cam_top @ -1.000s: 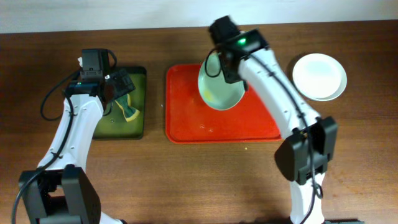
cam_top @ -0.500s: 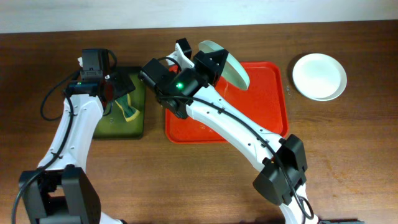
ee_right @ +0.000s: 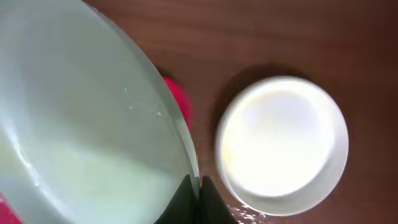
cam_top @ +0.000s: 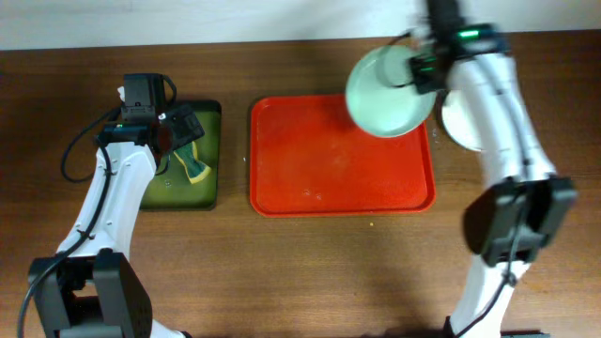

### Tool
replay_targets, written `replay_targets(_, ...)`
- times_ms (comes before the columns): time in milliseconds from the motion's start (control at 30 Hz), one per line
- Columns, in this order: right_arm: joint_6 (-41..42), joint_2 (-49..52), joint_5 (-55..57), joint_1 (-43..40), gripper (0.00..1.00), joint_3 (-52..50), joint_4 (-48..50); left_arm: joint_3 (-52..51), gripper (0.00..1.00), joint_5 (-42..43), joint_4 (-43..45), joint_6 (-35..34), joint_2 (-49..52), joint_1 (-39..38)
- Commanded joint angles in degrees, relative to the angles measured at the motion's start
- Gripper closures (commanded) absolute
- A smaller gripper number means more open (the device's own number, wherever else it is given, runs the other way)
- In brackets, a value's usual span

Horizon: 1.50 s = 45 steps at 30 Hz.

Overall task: Clean dirty plates on tray and stack at the side
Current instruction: 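Lift the green plate with the right gripper and stack it on the white plate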

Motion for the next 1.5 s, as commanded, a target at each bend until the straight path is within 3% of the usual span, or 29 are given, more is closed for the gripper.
replay_targets(0,1.2,2.2,-25.8,-14.2,0.96,0.9,-0.3,0.6,0.01,0.0,0.1,0.5,-0.3,0.2)
replay_targets(167,4.2,9.0,-26.6,-27.6,0.96,0.9,0.6,0.6,0.01,0.0,0.0,0.5,-0.3,0.2)
replay_targets(233,4.2,10.6,-26.0,-28.7,0.96,0.9,1.0,0.6,0.01,0.0,0.0,0.5,-0.3,0.2)
replay_targets(367,8.0,13.2,-13.9,-29.4,0.96,0.9,2.1,0.6,0.01,0.0,0.0,0.5,-0.3,0.2)
replay_targets(467,8.3,14.1,-13.0,-29.4,0.92,0.9,2.5,0.6,0.01,0.0,0.1,0.5,-0.3,0.2)
replay_targets(500,8.3,14.1,-13.0,-29.4,0.85,0.9,2.5,0.6,0.01,-0.1,0.1,0.5,-0.3,0.2)
replay_targets(533,8.3,14.1,-13.0,-29.4,0.49,0.9,2.7,0.6,0.00,0.0,0.1,0.5,-0.3,0.2)
replay_targets(567,8.3,14.1,-13.0,-29.4,0.02,0.9,2.8,0.6,0.01,-0.1,0.1,0.5,-0.3,0.2)
replay_targets(733,8.3,12.9,-14.4,-29.4,0.02,0.9,-1.6,0.6,0.01,-0.1,0.1,0.5,-0.3,0.2)
replay_targets(833,8.3,6.5,-28.1,-29.4,0.02,0.9,-4.9,0.6,0.01,-0.1,0.1,0.5,-0.3,0.2)
replay_targets(900,8.2,1.6,-30.9,-29.1,0.02,0.9,-7.6,0.6,0.01,-0.1,0.1,0.5,-0.3,0.2)
replay_targets(1067,-9.0,-8.7,-32.3,-24.3,0.02,0.9,-24.4,0.6,0.01,0.0,0.7,0.5,-0.3,0.2)
replay_targets(1167,-21.7,-12.8,-43.3,-22.0,0.02,0.9,-32.7,0.6,0.01,0.0,1.2,0.5,-0.3,0.2)
replay_targets(1333,-21.6,-25.5,-43.9,-23.0,0.02,-4.8,-32.9,0.6,0.01,0.0,2.1,0.5,-0.3,0.2)
replay_targets(1467,-21.6,-40.4,-45.2,-23.0,0.02,-17.4,-32.0,0.6,0.01,0.0,2.0,0.5,-0.3,0.2)
